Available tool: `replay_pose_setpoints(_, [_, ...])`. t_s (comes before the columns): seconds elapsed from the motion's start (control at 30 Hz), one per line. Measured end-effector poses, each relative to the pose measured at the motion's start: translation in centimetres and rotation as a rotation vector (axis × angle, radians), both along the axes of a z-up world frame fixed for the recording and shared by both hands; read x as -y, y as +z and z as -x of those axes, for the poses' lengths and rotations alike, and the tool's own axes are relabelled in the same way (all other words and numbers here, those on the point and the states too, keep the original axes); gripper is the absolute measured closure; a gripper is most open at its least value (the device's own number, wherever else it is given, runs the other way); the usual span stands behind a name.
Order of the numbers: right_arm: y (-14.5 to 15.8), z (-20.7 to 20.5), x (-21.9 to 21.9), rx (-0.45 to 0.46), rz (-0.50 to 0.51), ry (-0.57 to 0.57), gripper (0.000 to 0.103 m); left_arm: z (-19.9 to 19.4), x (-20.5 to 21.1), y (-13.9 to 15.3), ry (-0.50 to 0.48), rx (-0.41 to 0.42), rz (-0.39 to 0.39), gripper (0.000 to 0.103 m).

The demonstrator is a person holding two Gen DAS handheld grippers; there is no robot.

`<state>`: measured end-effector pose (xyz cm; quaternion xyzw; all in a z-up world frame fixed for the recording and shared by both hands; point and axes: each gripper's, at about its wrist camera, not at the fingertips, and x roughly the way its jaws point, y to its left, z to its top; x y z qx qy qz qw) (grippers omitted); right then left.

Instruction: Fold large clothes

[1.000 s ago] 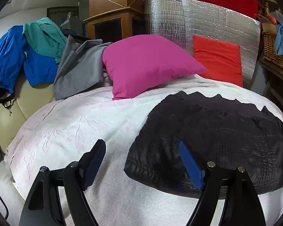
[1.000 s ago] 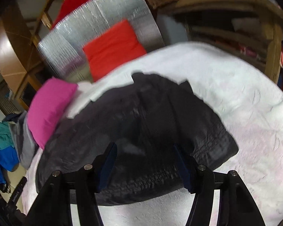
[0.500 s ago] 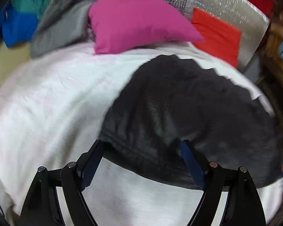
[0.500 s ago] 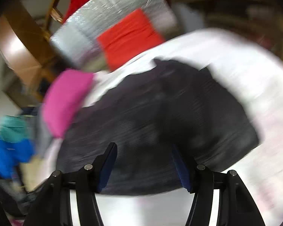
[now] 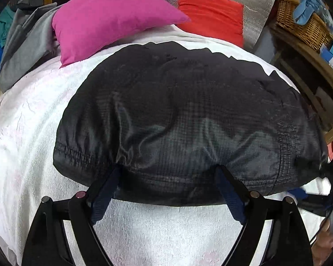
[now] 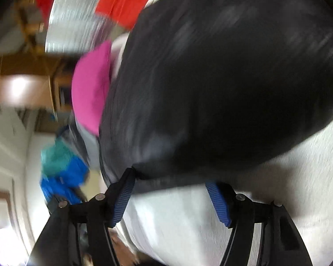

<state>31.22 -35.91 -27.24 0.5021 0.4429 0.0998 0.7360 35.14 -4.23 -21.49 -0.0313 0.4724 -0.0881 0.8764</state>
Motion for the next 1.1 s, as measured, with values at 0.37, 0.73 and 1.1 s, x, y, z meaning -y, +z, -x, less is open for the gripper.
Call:
replay_pose_setpoints(0.37, [1.8, 0.3, -1.7, 0.011, 0.337, 0.008, 0.055, 1.1, 0.7, 0.4, -0.010, 0.073, -0.091, 0.014])
replay_pose_setpoints(0.73, [9.4, 8.4, -2.5, 0.151, 0.713, -0.044, 0.030, 9.2, 0.4, 8.1, 0.046, 0.326, -0.217, 0.013])
replay_pose_setpoints(1.1, [20.6, 17.6, -7.4, 0.360, 0.982, -0.027, 0.022, 18.1, -2.1, 16.6, 0.122, 0.456, -0.224, 0.009])
